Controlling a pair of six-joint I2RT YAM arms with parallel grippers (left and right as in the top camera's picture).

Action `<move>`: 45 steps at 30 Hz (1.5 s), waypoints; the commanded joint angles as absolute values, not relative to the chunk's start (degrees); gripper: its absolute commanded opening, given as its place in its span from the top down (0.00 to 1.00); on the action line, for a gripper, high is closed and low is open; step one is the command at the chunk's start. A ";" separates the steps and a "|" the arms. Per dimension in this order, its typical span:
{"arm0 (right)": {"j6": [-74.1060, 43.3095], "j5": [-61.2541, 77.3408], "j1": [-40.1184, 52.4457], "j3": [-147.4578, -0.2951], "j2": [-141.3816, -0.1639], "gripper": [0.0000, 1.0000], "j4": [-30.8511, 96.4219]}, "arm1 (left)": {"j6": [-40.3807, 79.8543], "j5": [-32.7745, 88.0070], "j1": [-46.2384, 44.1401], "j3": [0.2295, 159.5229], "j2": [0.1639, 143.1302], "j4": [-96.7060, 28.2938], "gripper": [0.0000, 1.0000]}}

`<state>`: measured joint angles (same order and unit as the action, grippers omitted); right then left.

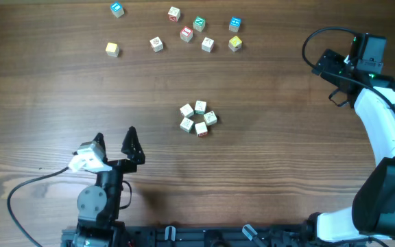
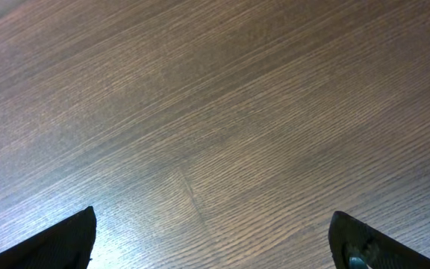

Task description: Form a circle

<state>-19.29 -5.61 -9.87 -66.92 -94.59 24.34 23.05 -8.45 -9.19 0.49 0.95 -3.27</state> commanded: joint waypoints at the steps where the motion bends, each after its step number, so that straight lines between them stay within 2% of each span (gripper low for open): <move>1: -19.90 -5.54 -9.82 -67.40 -94.39 0.00 24.12 | 19.22 -7.75 -7.31 0.34 0.16 -3.68 0.00; 31: -19.90 -5.54 -9.78 -67.37 -94.72 0.00 24.05 | 18.24 -7.73 -7.33 0.34 0.16 -3.51 0.00; 39: -19.86 -5.56 -8.12 -60.60 -72.97 0.00 23.99 | 18.24 -7.73 -7.33 0.34 0.16 -3.49 0.00; 42: -19.51 -14.33 -4.16 -56.82 -68.62 0.00 24.01 | 18.24 -7.73 -7.33 0.34 0.16 -3.51 0.00; 44: -18.57 -16.62 -1.80 -54.19 -68.36 0.00 21.12 | 18.24 -7.73 -7.33 0.34 0.16 -3.49 0.00; 45: -14.46 -11.60 -1.45 -52.38 -68.40 0.00 15.94 | 18.24 -7.73 -7.33 0.34 0.16 -3.49 0.00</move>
